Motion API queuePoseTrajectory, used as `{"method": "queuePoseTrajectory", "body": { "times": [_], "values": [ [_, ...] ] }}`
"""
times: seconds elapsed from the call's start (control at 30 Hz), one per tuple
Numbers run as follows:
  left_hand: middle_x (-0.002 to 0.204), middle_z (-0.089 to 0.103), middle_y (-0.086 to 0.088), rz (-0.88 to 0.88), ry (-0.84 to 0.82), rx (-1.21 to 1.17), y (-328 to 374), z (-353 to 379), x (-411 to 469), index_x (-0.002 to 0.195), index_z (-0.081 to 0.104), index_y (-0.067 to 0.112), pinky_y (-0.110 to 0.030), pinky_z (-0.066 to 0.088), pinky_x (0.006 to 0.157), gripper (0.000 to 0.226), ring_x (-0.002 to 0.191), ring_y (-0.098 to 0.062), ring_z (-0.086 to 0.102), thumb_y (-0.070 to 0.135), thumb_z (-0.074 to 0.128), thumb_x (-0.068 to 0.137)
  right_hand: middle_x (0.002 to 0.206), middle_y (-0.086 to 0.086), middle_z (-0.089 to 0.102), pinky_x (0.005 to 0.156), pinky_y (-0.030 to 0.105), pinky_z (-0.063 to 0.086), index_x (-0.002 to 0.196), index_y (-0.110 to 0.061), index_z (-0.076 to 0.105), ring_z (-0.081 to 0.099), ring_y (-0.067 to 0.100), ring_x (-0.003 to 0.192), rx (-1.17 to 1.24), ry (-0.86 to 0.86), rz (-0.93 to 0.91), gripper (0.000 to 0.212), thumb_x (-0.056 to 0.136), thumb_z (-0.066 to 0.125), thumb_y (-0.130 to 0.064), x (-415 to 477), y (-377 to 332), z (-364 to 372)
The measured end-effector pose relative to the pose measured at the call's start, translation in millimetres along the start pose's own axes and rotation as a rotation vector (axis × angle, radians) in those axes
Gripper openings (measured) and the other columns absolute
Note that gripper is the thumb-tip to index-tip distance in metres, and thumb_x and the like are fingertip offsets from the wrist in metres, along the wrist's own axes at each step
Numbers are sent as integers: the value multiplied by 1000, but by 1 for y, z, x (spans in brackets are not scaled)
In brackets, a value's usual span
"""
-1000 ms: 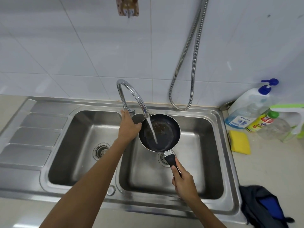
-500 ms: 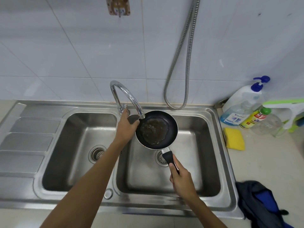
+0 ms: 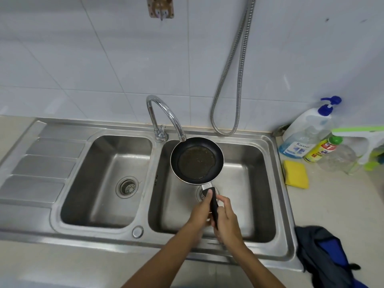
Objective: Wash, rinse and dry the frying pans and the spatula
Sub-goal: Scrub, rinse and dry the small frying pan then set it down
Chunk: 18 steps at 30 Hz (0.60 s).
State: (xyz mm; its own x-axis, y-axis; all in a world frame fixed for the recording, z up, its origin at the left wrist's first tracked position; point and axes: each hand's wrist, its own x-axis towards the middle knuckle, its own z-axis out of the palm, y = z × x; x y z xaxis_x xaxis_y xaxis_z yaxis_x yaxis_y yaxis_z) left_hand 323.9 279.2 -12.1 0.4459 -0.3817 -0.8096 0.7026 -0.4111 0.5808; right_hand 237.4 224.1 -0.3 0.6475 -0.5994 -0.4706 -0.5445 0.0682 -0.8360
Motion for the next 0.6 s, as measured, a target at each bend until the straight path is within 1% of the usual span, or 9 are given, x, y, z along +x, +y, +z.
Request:
{"method": "queuePoseTrajectory", "body": {
  "times": [0.03,0.07,0.13,0.17,0.23,0.3,0.47,0.57,0.6],
  "values": [
    [83,75,-4,-31,-11,-83,0,7,1,99,75,12,-28,57,64,54,69,-17,70,62,55,95,94,1,73,58,14,50,122,-39,49,70,9,80,-5,5,-8,29,108,31,-20,-3,-2,0],
    [87,78,-6,-26,-2,-106,0,13,2,100,76,10,-31,59,70,53,75,-20,73,60,58,94,98,-3,72,62,12,50,118,-37,50,69,7,86,-15,12,-22,28,107,32,-18,-6,-4,0],
    [93,79,-12,56,64,-69,-1,22,6,98,75,7,-40,60,85,50,89,-26,76,55,62,94,97,-10,70,64,12,51,113,-33,49,67,3,85,-27,25,-50,23,107,33,-17,-11,-5,-1],
    [92,78,-14,110,80,-51,-1,24,7,95,75,5,-42,60,87,49,91,-29,75,52,62,95,95,-10,69,64,15,53,111,-32,49,67,3,82,-29,29,-60,22,107,33,-17,-12,-4,-3],
    [83,76,-13,196,69,-23,-2,28,8,86,73,5,-43,59,86,48,88,-29,75,49,60,97,89,-8,70,62,25,57,110,-32,48,68,6,76,-32,39,-69,20,107,34,-18,-11,-1,-6],
    [79,73,-10,212,49,-25,-1,30,8,83,72,9,-42,59,85,45,83,-25,74,48,59,98,84,-8,70,65,35,59,112,-33,47,68,11,72,-97,50,-106,17,107,35,-22,-8,3,-11],
    [90,77,-10,206,55,-38,-3,36,16,91,74,9,-36,60,86,45,88,-21,74,49,56,100,81,-7,68,67,35,59,114,-40,45,68,12,73,-323,-6,-192,14,107,32,-40,9,15,-38],
    [79,72,-10,197,59,-74,-5,43,17,92,72,6,-33,61,76,45,76,-19,71,50,59,98,79,-5,72,70,38,59,117,-44,42,70,11,74,-439,-38,-229,19,105,30,-51,21,14,-62],
    [75,70,-9,197,49,-99,-6,46,17,91,71,6,-35,62,77,44,73,-20,70,49,61,97,79,-6,74,71,37,59,119,-43,42,70,9,74,-496,-38,-251,20,105,31,-50,25,12,-70]
  ]
}}
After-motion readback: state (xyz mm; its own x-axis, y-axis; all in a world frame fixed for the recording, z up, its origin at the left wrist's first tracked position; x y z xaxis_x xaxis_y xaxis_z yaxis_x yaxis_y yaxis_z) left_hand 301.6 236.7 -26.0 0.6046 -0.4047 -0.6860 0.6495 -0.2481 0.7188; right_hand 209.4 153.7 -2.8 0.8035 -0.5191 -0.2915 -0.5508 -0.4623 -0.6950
